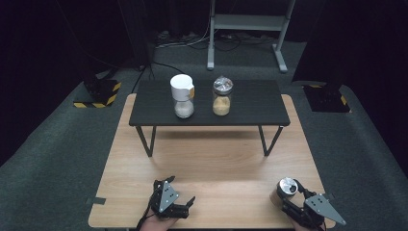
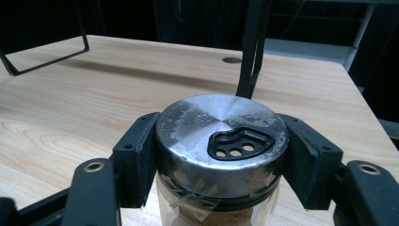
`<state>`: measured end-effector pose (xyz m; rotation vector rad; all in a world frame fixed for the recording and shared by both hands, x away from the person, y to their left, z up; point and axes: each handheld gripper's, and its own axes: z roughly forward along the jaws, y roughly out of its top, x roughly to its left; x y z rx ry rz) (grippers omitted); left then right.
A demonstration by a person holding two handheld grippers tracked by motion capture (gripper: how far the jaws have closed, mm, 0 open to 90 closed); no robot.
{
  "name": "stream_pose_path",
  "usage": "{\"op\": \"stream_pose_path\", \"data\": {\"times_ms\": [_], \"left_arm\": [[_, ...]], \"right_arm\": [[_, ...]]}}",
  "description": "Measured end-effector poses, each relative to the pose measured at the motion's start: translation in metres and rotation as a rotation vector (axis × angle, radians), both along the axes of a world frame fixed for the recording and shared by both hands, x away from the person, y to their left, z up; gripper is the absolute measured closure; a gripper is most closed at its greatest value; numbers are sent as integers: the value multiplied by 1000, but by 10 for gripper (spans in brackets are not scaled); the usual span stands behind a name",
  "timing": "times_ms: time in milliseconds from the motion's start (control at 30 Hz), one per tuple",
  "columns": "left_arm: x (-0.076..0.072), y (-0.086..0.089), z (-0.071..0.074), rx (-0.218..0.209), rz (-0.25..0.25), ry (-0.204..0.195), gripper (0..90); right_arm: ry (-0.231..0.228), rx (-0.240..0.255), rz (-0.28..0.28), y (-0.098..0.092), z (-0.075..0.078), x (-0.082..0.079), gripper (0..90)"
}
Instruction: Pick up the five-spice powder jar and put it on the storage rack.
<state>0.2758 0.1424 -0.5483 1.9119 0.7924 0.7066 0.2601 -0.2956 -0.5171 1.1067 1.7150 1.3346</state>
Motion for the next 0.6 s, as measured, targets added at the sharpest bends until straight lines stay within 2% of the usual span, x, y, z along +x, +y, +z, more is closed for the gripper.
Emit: {"op": "stream_pose_path", "data": {"times_ms": [267,600], "left_arm": [[0,-1,0,5,-2,0,6],[0,0,0,-1,-4,3,6]], "right_arm": [[-28,3,22,7,9,1,345],[-39,1,44,16,13,4,345]]}}
